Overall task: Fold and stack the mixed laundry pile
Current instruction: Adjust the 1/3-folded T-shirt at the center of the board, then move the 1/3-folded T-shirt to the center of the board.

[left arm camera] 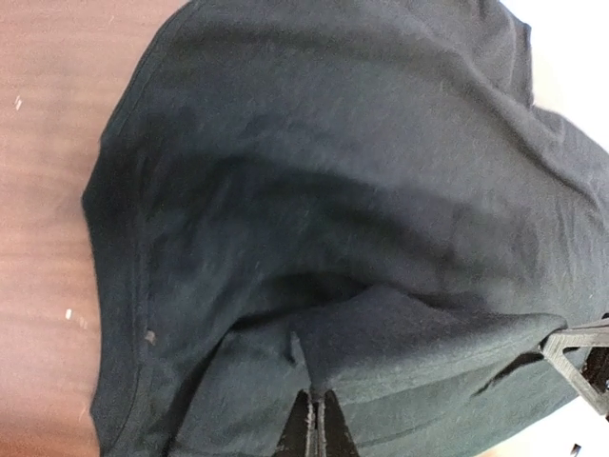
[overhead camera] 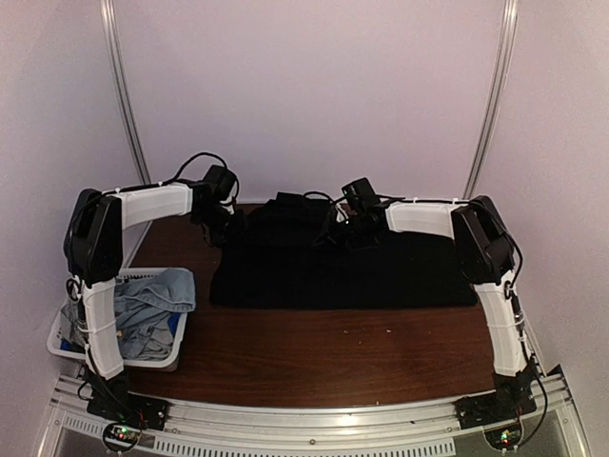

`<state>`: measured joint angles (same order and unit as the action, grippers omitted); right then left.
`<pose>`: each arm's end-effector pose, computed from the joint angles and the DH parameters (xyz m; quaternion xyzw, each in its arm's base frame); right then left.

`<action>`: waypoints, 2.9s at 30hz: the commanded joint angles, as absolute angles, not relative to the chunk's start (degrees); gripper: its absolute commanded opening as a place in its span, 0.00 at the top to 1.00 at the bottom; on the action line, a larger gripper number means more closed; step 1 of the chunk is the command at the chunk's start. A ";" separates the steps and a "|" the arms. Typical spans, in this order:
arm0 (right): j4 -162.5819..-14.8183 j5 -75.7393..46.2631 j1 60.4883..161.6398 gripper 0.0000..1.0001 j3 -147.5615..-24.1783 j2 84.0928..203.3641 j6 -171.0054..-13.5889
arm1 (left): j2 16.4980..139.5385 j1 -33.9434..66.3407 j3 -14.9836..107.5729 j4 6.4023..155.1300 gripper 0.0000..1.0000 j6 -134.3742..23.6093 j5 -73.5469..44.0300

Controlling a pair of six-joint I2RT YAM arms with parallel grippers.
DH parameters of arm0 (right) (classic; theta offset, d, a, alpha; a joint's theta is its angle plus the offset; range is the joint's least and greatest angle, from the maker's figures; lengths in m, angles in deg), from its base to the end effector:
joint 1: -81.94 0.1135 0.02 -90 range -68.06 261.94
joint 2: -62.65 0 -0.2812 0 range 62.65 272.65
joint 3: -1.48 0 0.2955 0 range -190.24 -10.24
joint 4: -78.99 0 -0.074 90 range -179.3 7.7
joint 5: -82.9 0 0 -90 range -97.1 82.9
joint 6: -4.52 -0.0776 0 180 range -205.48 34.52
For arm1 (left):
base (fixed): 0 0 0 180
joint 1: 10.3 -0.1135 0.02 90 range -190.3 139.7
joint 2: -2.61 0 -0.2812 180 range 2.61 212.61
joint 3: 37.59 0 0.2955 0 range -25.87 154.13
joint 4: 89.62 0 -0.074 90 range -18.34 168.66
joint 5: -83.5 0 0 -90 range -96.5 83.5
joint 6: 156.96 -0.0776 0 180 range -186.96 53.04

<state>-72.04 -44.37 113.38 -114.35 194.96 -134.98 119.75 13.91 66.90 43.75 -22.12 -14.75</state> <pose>0.4771 0.3467 0.1409 0.0180 0.8850 0.4581 0.0813 0.4639 -0.2208 0.1694 -0.1535 0.9497 -0.2069 0.1784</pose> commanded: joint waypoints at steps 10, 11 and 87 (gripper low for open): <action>-67.83 -43.99 104.97 0.23 -113.65 186.53 -127.95 | 121.71 11.41 74.83 43.21 0.29 -28.72 -13.02; -66.45 -43.67 103.83 0.23 -111.83 184.12 -126.07 | 121.18 11.47 75.02 42.03 0.27 -30.12 -13.70; -54.68 -34.16 82.86 0.16 -74.52 154.52 -107.59 | 122.48 12.03 77.50 35.52 0.02 -49.36 -18.50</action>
<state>-52.81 -35.19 87.52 -72.25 153.39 -110.52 119.56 13.42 70.94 32.58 -43.78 -16.74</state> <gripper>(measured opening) 0.846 0.977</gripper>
